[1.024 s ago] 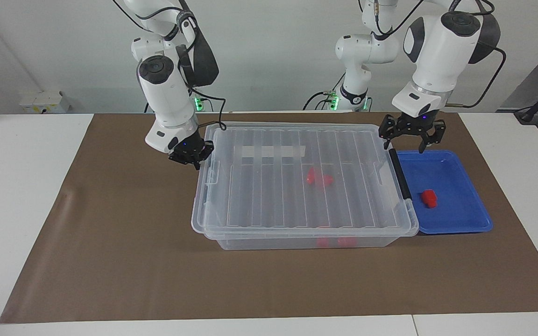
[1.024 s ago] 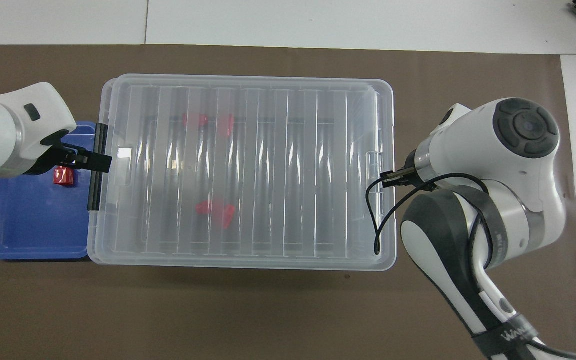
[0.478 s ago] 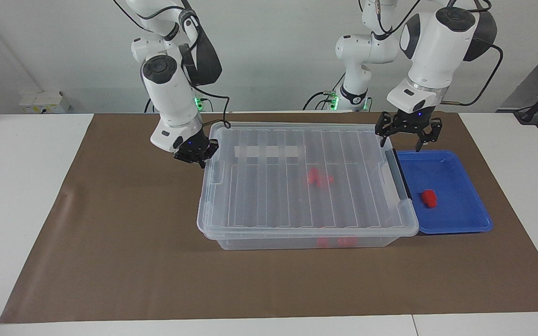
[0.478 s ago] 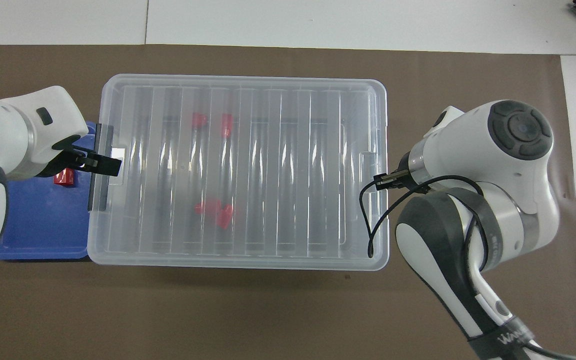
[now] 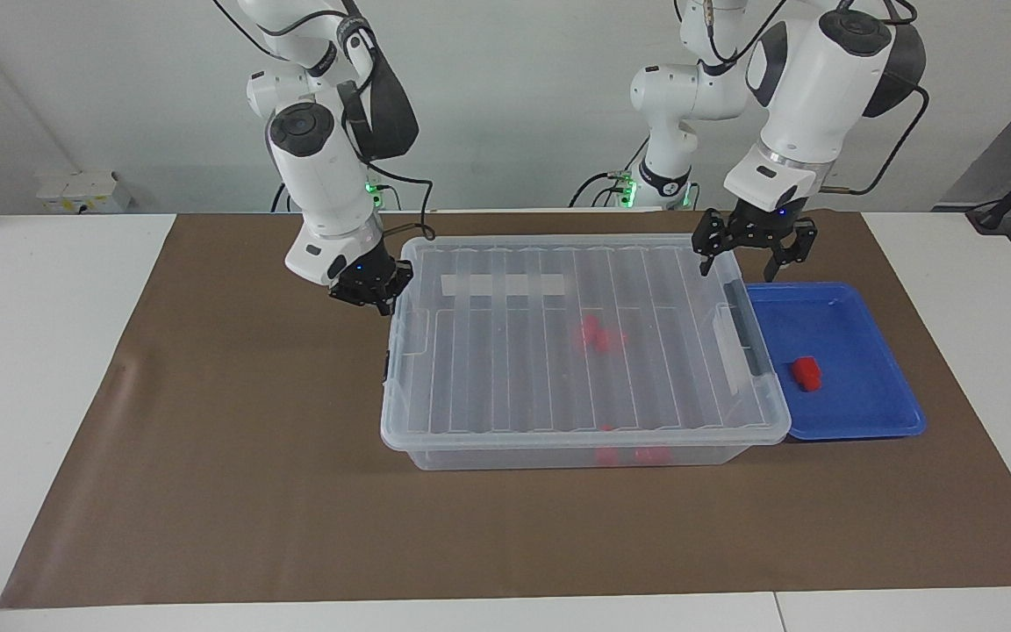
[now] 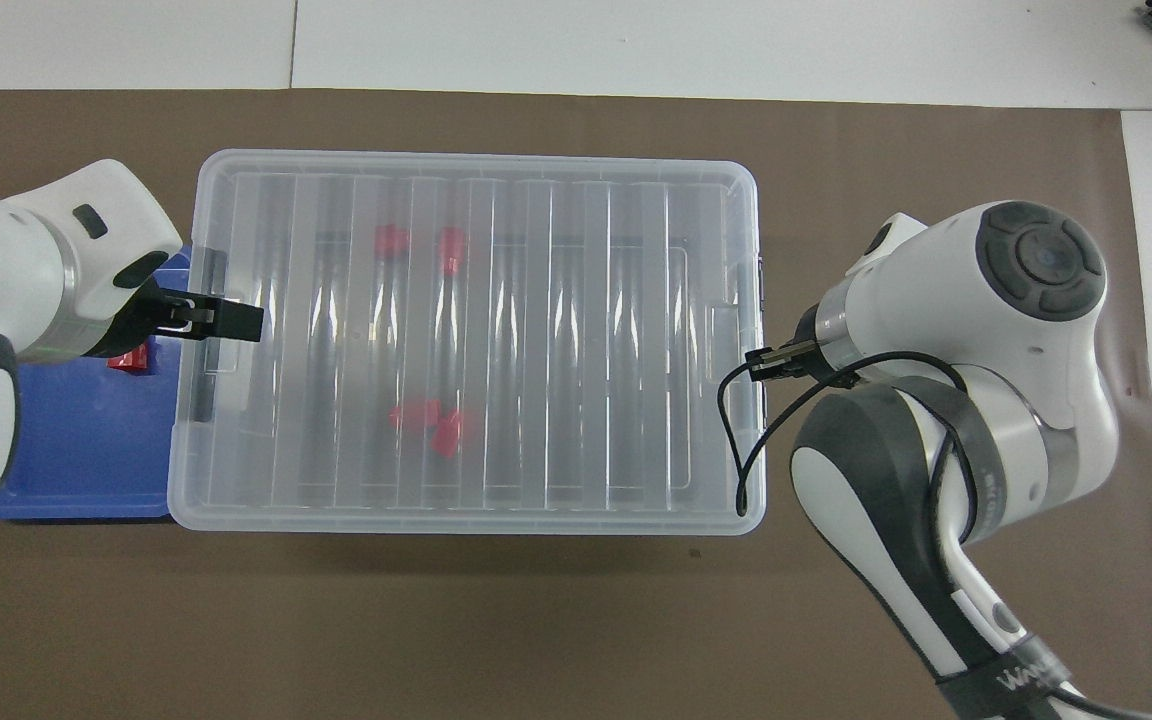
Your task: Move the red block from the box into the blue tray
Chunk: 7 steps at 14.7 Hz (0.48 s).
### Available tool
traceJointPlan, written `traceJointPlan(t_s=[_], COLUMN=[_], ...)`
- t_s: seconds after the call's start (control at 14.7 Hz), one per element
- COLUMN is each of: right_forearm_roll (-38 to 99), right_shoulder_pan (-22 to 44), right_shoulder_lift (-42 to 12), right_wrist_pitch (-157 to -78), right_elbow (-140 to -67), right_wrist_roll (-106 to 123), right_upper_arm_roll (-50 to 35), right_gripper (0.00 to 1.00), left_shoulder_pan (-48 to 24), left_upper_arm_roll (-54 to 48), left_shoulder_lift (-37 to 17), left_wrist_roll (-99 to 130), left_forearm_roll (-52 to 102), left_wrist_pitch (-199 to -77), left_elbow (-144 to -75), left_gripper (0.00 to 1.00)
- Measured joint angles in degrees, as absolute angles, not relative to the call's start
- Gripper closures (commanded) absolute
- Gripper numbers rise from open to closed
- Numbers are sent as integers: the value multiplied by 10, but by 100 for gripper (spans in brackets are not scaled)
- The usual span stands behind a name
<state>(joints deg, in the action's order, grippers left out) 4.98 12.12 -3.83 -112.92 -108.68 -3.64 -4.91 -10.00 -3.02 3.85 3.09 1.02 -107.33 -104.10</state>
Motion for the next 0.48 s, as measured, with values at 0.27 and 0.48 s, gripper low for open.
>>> traceJointPlan(t_s=[0.27,0.48], right_forearm_roll=[50,50], right_shoulder_pan=[116,91], right_shoulder_lift=[-33,-16], right_wrist_pitch=[-1129,-1129], right_elbow=[-1086,-1085], right_wrist_roll=[-38,-39], right_upper_arm_roll=[-47,-43], right_gripper=[100,74], left_shoulder_pan=[-97,-86], left_upper_arm_roll=[-22,-17], left_shoulder_lift=[51,69], left_wrist_roll=[44,44], left_forearm_roll=[11,11], left_wrist_pitch=[-1072,-1056], left_elbow=[-1039,-1040], left_gripper=[0,0])
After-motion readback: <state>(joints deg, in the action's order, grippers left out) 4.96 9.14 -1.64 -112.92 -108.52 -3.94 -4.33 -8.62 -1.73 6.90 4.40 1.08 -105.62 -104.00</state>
